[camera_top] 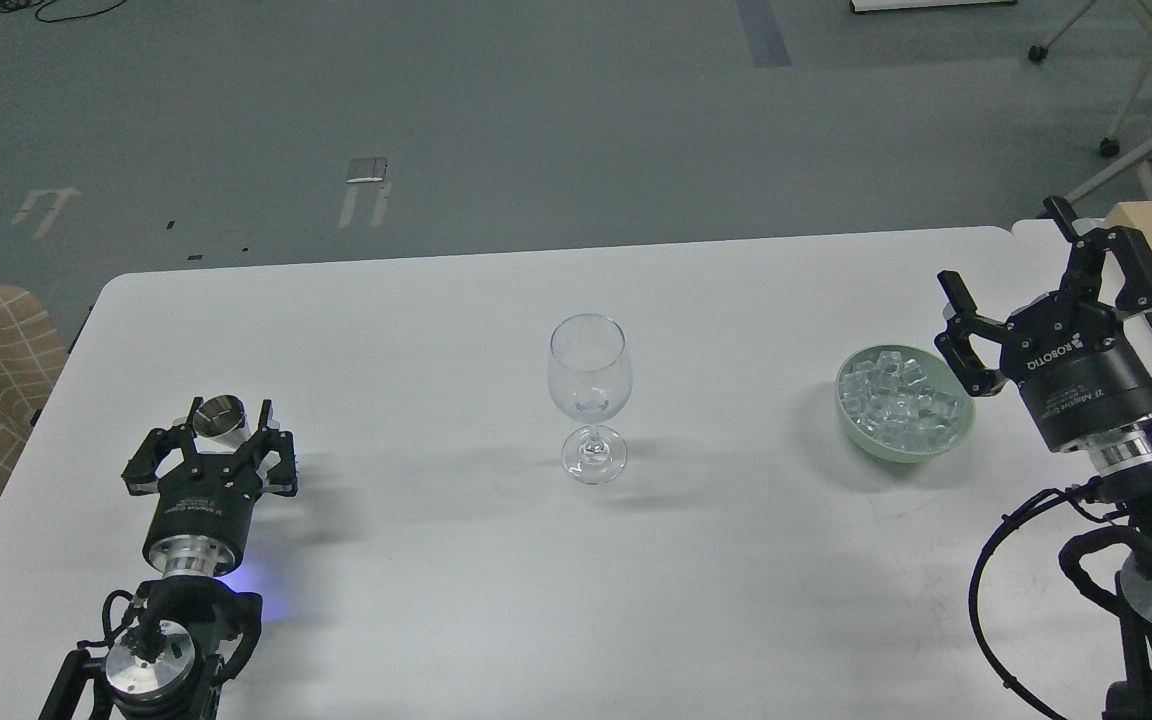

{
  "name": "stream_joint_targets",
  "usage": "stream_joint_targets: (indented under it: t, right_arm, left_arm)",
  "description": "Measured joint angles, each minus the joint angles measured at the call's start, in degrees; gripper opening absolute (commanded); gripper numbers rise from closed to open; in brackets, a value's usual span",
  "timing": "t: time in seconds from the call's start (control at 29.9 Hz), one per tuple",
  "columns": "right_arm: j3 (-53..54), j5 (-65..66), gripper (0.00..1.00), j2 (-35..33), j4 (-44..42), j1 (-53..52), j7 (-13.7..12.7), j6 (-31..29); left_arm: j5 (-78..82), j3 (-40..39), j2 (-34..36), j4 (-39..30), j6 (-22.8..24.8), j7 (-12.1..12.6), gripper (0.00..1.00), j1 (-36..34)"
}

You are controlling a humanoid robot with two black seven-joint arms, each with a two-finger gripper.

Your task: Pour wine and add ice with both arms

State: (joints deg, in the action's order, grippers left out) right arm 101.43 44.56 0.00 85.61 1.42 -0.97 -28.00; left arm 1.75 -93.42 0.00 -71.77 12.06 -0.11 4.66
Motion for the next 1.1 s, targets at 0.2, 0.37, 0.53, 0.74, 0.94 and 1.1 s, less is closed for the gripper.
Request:
stream_joint_targets:
  t: [0.2, 0.37, 0.53, 0.74, 0.94, 1.1]
  right_arm:
    - [0.0, 0.0, 1.0, 0.0, 0.0, 0.0, 0.0, 0.0]
    - [0.0, 0.0, 1.0, 0.0, 0.0, 0.0, 0.0, 0.0]
    - [0.0, 0.0, 1.0, 0.0, 0.0, 0.0, 0.0, 0.0]
    - [0.0, 0.0, 1.0, 0.0, 0.2, 0.1, 0.0, 0.0]
    - [0.0, 0.0, 1.0, 0.0, 0.2, 0.2, 0.0, 0.0]
    - [0.0, 0.0, 1.0, 0.0, 0.4, 0.3, 0.0, 0.0]
  left_arm:
    - [-0.1, 0.1, 0.0, 0.8, 0.2, 0.1, 0.66, 0.0]
    - [-0.2, -0.1, 0.0, 1.8, 0.2, 0.0, 0.66, -0.2]
    - [-0.2, -0.1, 0.0, 2.6, 0.7, -0.1, 0.64, -0.2]
    - [-0.3, 0.0, 0.0, 3.4, 2.7, -0.3, 0.64, -0.2]
    - [-0.2, 0.1, 0.0, 4.0, 2.9, -0.3, 0.64, -0.1]
    - [-0.1, 0.1, 0.0, 4.4, 2.9, -0.3, 0.63, -0.1]
